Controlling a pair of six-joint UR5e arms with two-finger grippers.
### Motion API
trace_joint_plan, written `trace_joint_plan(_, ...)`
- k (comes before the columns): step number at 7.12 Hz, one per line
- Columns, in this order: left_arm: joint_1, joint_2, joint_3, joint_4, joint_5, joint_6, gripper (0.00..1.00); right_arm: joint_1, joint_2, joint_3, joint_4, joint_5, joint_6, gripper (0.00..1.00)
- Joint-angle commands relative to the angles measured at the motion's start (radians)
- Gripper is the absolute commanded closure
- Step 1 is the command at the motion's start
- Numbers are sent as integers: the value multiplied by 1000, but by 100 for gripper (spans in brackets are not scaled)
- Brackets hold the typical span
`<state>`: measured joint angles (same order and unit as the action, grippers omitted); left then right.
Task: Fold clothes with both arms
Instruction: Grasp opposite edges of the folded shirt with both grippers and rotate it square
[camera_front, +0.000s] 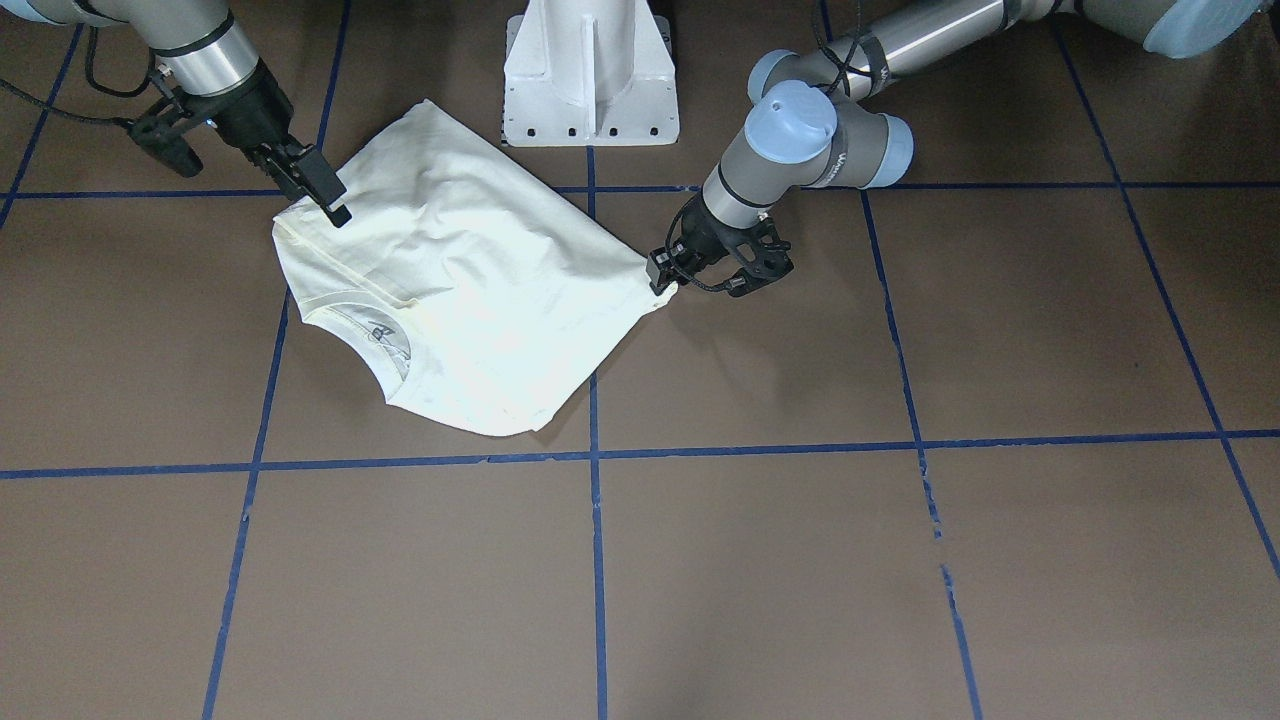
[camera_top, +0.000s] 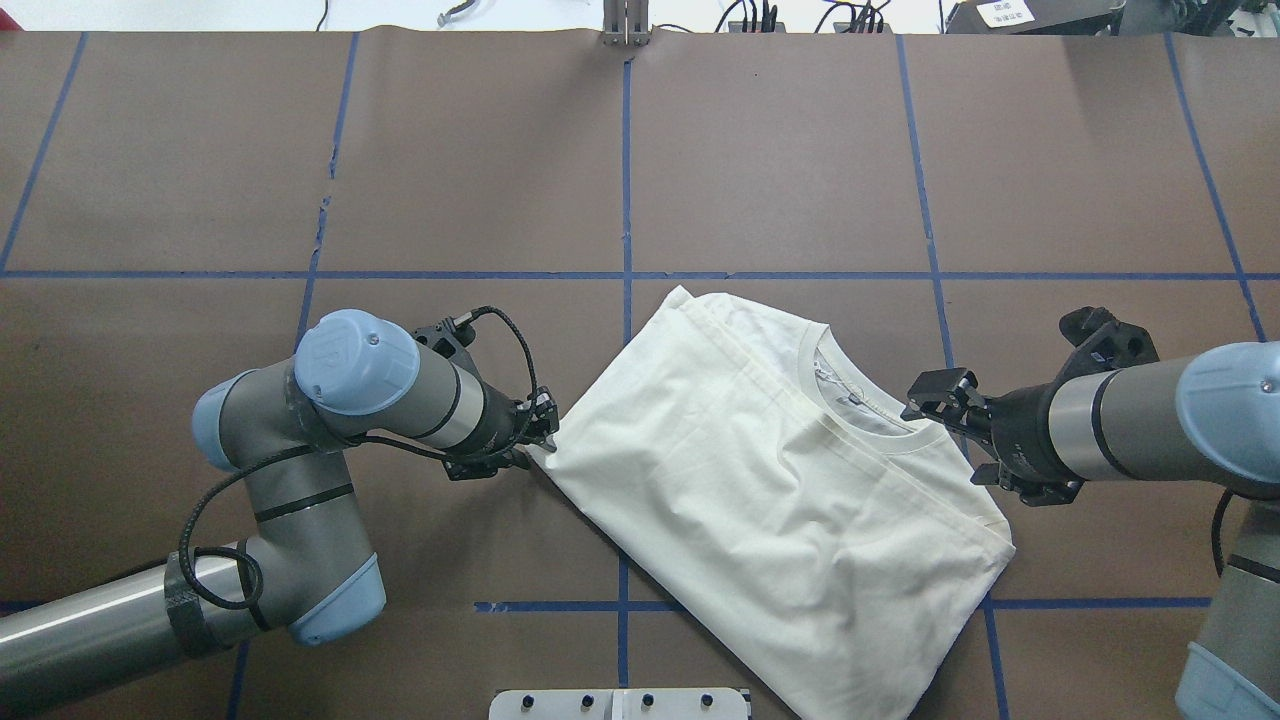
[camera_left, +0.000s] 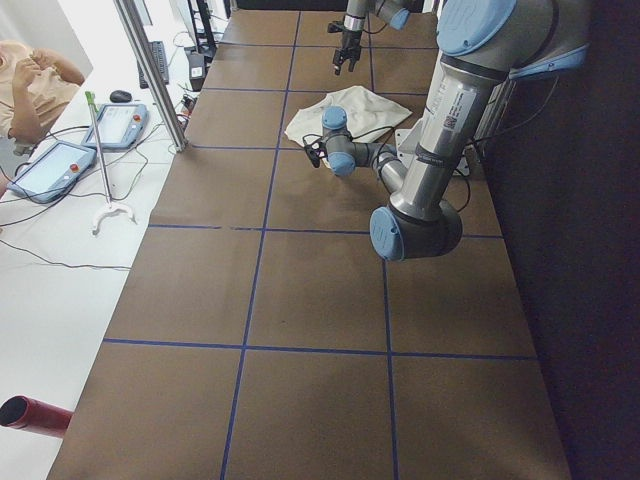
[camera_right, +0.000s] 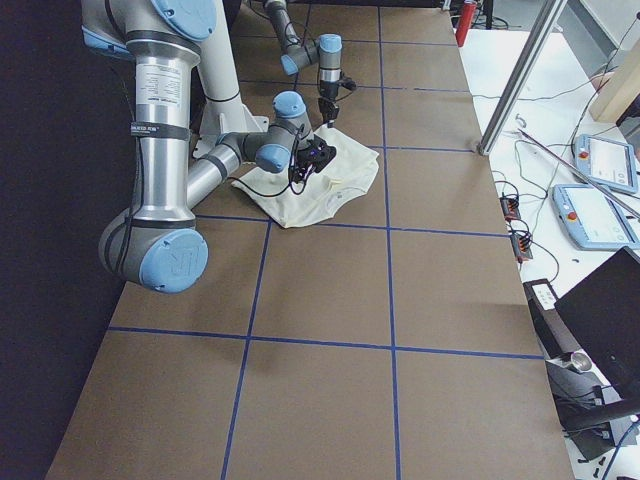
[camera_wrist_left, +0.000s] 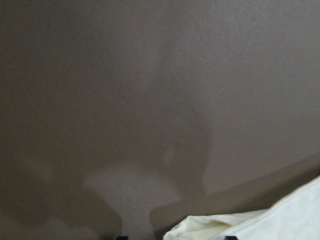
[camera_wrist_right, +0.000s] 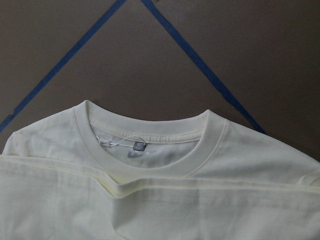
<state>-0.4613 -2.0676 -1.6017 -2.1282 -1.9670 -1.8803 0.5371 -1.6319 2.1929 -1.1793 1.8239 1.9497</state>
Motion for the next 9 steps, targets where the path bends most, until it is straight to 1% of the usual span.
trace_joint_plan(1, -11, -2, -13, 4, 26, 6, 100, 0, 26, -16, 0, -11, 0, 0)
trace_joint_plan(2, -58, 1, -23, 14, 43, 63, 100, 0, 36, -18, 0, -20, 0, 0)
trace_joint_plan(3, -118, -5, -17, 45, 45, 217, 100, -2, 49, -24, 0, -32, 2, 0)
trace_joint_plan(4, -173, -28, 11, 39, 72, 340, 100, -2, 82, -30, 0, -58, 8, 0)
trace_joint_plan(5, -230, -140, 143, 30, 91, 349, 100, -32, 121, -38, 1, -86, 11, 0)
trace_joint_plan(6, -273, -289, 339, -4, 91, 349, 100, -69, 174, -70, 0, -127, 11, 0)
trace_joint_plan(7, -293, -398, 535, -127, 95, 337, 100, -80, 208, -73, -2, -170, 11, 0)
trace_joint_plan(8, -304, -451, 674, -235, 111, 316, 100, -80, 216, -70, 1, -167, 11, 0)
trace_joint_plan(9, -310, -451, 674, -243, 112, 311, 82, -86, 221, -74, 0, -170, 11, 0)
